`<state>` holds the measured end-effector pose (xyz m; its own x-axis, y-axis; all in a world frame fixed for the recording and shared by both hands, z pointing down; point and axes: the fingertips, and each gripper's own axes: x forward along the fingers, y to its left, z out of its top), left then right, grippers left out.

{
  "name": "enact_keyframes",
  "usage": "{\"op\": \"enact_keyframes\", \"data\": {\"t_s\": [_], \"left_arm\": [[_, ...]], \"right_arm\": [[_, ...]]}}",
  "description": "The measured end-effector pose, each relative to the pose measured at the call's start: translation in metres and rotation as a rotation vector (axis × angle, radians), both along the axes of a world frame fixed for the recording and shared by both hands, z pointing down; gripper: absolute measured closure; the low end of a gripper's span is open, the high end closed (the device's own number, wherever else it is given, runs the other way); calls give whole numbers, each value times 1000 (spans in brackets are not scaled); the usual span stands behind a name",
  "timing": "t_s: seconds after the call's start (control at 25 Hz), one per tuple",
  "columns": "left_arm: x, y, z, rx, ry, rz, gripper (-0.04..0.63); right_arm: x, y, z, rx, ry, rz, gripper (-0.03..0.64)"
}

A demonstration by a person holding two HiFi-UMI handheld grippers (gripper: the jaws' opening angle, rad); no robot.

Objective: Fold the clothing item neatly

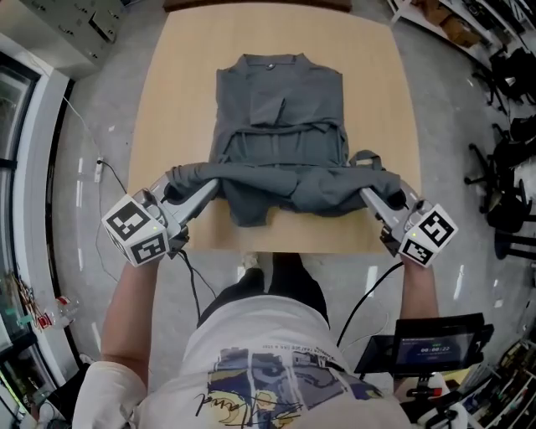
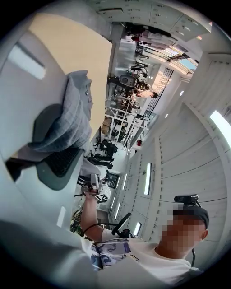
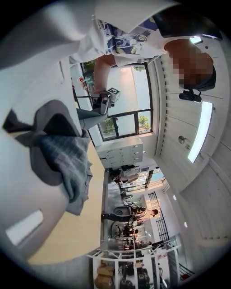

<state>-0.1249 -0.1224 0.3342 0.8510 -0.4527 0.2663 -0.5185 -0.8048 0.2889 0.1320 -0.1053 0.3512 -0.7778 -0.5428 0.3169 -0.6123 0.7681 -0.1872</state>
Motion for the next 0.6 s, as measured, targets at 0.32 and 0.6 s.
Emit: {"op": "enact_keyframes", "data": {"t_s": [0.32,0.6], "left_arm": [[8,-55,-4,31,-38,-77,566],[11,-105,3,33,-48,-102,566]], "right_arm": [[12,-64,-5,20,-9,-80,595],[15,-117,2,19,-10,-110,595]]}}
